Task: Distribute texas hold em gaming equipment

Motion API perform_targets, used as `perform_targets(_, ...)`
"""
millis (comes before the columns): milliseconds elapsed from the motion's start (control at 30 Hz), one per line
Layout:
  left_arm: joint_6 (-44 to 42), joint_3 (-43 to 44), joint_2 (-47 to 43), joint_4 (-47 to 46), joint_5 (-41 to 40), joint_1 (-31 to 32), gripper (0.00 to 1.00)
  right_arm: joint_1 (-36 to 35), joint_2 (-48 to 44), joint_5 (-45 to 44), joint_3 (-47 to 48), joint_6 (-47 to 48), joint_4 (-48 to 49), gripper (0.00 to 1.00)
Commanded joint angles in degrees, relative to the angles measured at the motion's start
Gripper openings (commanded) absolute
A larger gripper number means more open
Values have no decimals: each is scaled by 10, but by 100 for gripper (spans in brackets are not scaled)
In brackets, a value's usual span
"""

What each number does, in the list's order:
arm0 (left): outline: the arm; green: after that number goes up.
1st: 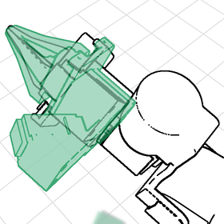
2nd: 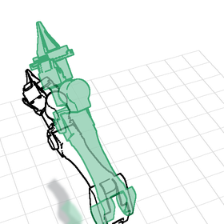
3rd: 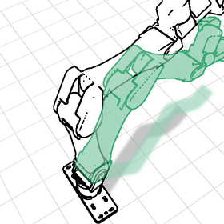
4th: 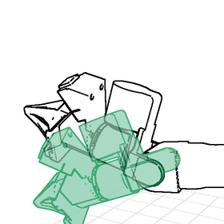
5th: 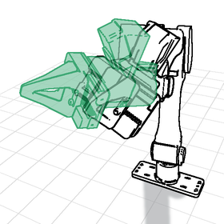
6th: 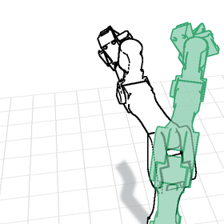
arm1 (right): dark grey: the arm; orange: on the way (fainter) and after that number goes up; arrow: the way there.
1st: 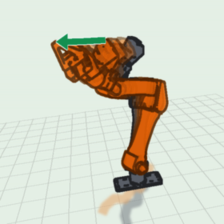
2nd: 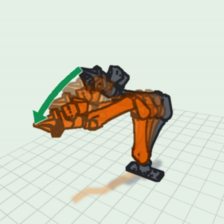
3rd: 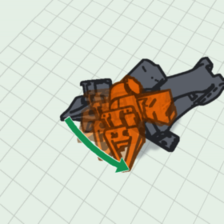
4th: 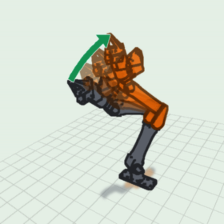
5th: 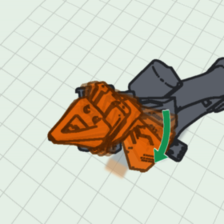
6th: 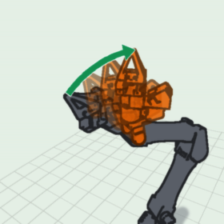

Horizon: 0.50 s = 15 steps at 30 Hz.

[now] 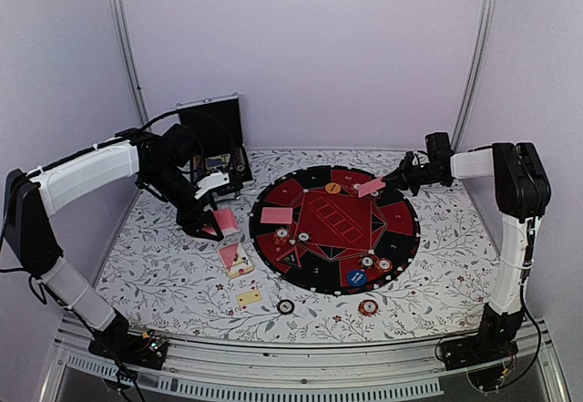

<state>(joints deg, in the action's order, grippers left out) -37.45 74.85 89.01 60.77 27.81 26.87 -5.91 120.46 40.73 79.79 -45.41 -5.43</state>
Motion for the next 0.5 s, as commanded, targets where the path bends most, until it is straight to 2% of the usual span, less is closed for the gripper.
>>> perform_targets(0,-2,5,-4,-4,14,5,4,6,-1,32,27,-25,49,0)
perform_targets(200,-2,5,-3,-4,14,5,4,7,50,20,94,-46,49,0)
perform_targets(467,-2,15,4,-4,18,5,4,-1,111,-28,139,-48,26,0)
